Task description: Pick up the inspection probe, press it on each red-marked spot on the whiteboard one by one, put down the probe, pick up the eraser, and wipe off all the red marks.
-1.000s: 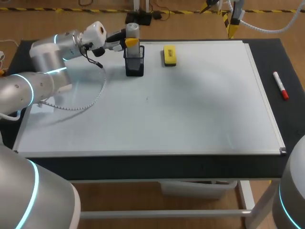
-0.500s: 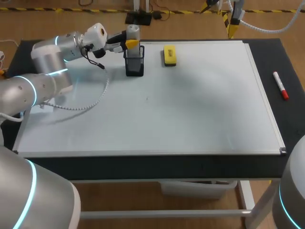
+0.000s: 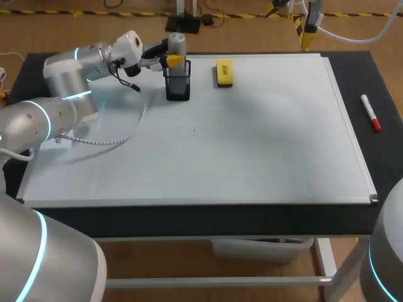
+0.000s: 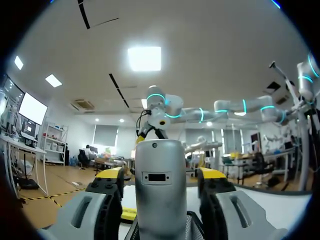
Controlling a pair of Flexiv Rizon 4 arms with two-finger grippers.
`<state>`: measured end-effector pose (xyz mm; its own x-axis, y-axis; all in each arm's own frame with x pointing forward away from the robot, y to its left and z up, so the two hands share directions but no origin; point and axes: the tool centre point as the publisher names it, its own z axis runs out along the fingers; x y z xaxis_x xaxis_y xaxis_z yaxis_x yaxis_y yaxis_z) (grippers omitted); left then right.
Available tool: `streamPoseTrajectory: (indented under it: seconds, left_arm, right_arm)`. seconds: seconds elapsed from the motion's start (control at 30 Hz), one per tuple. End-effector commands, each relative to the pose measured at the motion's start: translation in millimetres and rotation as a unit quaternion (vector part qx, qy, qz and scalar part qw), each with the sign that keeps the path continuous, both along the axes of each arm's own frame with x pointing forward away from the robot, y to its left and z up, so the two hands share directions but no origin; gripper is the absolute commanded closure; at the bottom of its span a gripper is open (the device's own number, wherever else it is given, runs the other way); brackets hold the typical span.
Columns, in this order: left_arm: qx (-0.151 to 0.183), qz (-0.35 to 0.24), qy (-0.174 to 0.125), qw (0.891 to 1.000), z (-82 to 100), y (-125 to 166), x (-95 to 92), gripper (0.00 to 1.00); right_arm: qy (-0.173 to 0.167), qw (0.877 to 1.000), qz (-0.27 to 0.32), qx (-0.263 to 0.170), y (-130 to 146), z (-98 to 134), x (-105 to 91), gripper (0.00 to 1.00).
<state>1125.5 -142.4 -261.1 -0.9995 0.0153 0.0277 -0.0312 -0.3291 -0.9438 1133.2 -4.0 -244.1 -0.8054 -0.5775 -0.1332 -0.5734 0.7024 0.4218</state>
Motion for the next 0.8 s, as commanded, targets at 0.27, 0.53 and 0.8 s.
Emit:
streamPoseTrajectory:
  seconds: [0.27, 0.53, 0.8]
  left_arm:
    - [0.031, 0.023, -0.015, 0.999, 10.2, 14, -4.0, 0.00]
    - [0.089, 0.065, -0.027, 0.994, 13.3, 35, -4.7, 0.00]
    - [0.185, 0.133, -0.045, 0.973, 13.7, 56, -9.4, 0.00]
  right_arm:
    - [0.002, 1.000, 0.002, -0.003, -1, 1, 1.7, 0.00]
    - [0.002, 1.000, 0.002, -0.003, -1, 1, 1.7, 0.00]
    - [0.002, 1.000, 0.002, -0.003, -1, 1, 1.7, 0.00]
